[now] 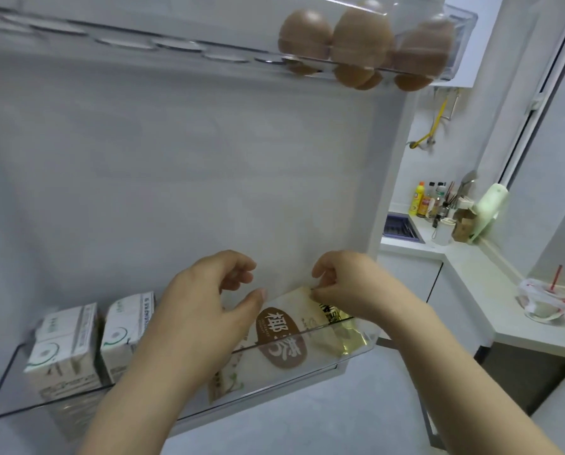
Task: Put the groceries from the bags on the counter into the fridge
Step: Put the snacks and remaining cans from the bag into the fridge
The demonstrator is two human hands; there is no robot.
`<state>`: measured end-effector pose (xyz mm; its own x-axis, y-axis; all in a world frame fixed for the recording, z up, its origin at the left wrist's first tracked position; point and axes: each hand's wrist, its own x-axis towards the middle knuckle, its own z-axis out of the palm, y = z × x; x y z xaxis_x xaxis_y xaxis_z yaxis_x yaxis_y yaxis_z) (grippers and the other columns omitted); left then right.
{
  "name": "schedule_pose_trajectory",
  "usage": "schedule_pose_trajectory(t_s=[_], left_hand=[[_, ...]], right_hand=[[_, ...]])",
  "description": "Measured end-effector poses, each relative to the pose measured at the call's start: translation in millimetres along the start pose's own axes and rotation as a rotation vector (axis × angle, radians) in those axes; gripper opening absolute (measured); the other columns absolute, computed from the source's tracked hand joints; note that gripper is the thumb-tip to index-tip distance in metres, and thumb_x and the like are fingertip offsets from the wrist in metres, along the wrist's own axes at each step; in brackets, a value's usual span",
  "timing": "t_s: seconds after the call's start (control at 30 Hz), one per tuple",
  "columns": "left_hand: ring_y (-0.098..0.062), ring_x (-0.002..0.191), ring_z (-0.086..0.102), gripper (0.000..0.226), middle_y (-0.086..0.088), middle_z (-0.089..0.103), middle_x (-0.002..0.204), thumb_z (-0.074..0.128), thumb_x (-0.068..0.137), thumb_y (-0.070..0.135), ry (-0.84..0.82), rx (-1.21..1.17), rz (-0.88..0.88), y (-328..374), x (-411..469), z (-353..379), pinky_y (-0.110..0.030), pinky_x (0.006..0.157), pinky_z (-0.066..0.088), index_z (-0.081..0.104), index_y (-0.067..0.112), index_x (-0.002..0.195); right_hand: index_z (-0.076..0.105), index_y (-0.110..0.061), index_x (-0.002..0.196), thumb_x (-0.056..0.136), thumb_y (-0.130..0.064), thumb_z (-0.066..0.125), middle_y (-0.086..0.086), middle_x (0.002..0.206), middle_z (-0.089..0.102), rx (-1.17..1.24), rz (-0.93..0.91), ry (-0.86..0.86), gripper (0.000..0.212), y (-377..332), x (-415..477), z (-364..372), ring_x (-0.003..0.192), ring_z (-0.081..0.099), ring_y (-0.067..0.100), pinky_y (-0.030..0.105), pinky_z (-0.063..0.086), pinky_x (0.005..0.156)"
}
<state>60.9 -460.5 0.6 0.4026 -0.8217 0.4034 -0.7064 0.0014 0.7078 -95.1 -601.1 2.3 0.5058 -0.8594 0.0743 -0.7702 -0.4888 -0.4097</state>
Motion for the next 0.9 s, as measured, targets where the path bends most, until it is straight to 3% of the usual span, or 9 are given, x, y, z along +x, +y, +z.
schedule_pose_trajectory(t_s=[0.17, 0.33, 0.43, 0.53, 0.63, 0.8, 0.9], left_hand=[[0.006, 0.093, 0.058, 0.026, 0.022, 0.065, 0.092, 0.07, 0.077, 0.031, 0.032, -0.002, -0.015, -2, -3, -7, -0.028, 0.088, 0.051, 0.065, 0.034, 0.103], [0.006, 0.093, 0.059, 0.027, 0.023, 0.065, 0.094, 0.071, 0.078, 0.029, 0.052, 0.003, -0.015, -3, -10, -13, -0.018, 0.085, 0.047, 0.065, 0.034, 0.104], [0.006, 0.093, 0.059, 0.025, 0.023, 0.065, 0.094, 0.071, 0.078, 0.029, 0.07, -0.004, -0.026, -4, -18, -17, -0.015, 0.085, 0.047, 0.065, 0.036, 0.102], [0.007, 0.092, 0.06, 0.023, 0.023, 0.066, 0.092, 0.072, 0.078, 0.027, 0.116, -0.016, -0.032, -5, -26, -19, -0.016, 0.084, 0.047, 0.066, 0.035, 0.098], [0.007, 0.088, 0.062, 0.02, 0.022, 0.067, 0.089, 0.073, 0.078, 0.025, 0.16, -0.03, -0.033, -6, -32, -22, -0.011, 0.079, 0.045, 0.067, 0.035, 0.094], [0.004, 0.087, 0.064, 0.017, 0.018, 0.069, 0.088, 0.073, 0.077, 0.024, 0.211, -0.078, -0.021, -13, -41, -41, -0.017, 0.08, 0.047, 0.067, 0.033, 0.091], [0.003, 0.086, 0.064, 0.016, 0.019, 0.069, 0.086, 0.072, 0.077, 0.025, 0.247, -0.073, -0.019, -20, -42, -59, -0.018, 0.078, 0.047, 0.067, 0.033, 0.089]], right_hand=[[0.065, -0.006, 0.109, 0.078, -0.027, 0.072, 0.013, 0.109, 0.068, -0.025, 0.053, -0.133, 0.039, -7, 15, 7, 0.101, 0.064, 0.029, 0.042, 0.054, 0.09], [0.065, -0.024, 0.112, 0.073, -0.033, 0.079, -0.01, 0.097, 0.063, 0.13, 0.06, -0.146, 0.042, -3, 15, 10, 0.096, 0.061, 0.013, 0.034, 0.052, 0.092], [0.062, -0.028, 0.112, 0.071, -0.034, 0.08, -0.004, 0.101, 0.063, 0.218, 0.089, -0.165, 0.046, 2, 13, 10, 0.091, 0.066, 0.017, 0.037, 0.057, 0.085], [0.062, -0.025, 0.109, 0.075, -0.023, 0.079, 0.002, 0.096, 0.07, 0.31, 0.057, -0.241, 0.038, 2, 10, 9, 0.081, 0.072, 0.019, 0.037, 0.061, 0.077], [0.065, -0.019, 0.104, 0.082, -0.011, 0.072, 0.006, 0.083, 0.073, 0.478, -0.019, -0.165, 0.025, -8, 6, 4, 0.075, 0.071, 0.019, 0.031, 0.061, 0.072], [0.064, -0.011, 0.11, 0.083, -0.004, 0.068, 0.018, 0.09, 0.073, 0.7, -0.087, -0.095, 0.028, -48, -2, -2, 0.08, 0.072, 0.027, 0.03, 0.061, 0.071], [0.064, -0.01, 0.109, 0.083, -0.003, 0.068, 0.018, 0.09, 0.073, 0.725, -0.129, -0.088, 0.027, -76, -5, -3, 0.074, 0.071, 0.024, 0.028, 0.06, 0.068]])
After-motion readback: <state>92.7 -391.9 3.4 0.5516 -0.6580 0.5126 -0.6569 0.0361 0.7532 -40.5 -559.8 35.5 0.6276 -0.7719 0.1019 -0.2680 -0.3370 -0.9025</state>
